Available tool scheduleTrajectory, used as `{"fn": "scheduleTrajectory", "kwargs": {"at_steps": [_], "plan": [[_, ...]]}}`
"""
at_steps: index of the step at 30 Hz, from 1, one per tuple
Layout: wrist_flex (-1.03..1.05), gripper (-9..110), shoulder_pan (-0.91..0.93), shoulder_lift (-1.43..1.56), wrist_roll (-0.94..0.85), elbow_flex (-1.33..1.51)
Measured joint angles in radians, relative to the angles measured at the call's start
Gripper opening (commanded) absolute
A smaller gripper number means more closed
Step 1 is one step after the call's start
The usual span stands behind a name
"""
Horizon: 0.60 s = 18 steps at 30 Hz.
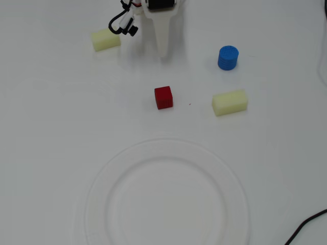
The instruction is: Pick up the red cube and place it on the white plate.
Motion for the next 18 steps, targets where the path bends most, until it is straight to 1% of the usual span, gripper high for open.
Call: {"fn": "scheduleTrajectory", "kwargs": {"at_steps": [2,5,11,14,16,18], "plan": [[-0.015,0,-0.002,0.000,-0.005,-0.006],[-0.064,0,-0.003,0.000,-0.023,-0.124],[-0.100,0,0.018,-0.021,-0.061,-0.156],[-0.143,0,0.038,-0.146,-0.052,-0.216],[-0.172,0,0.037,-0.278,-0.011,-0.285],[-0.186,0,0.021,-0.425,-0.006,-0.379]]}}
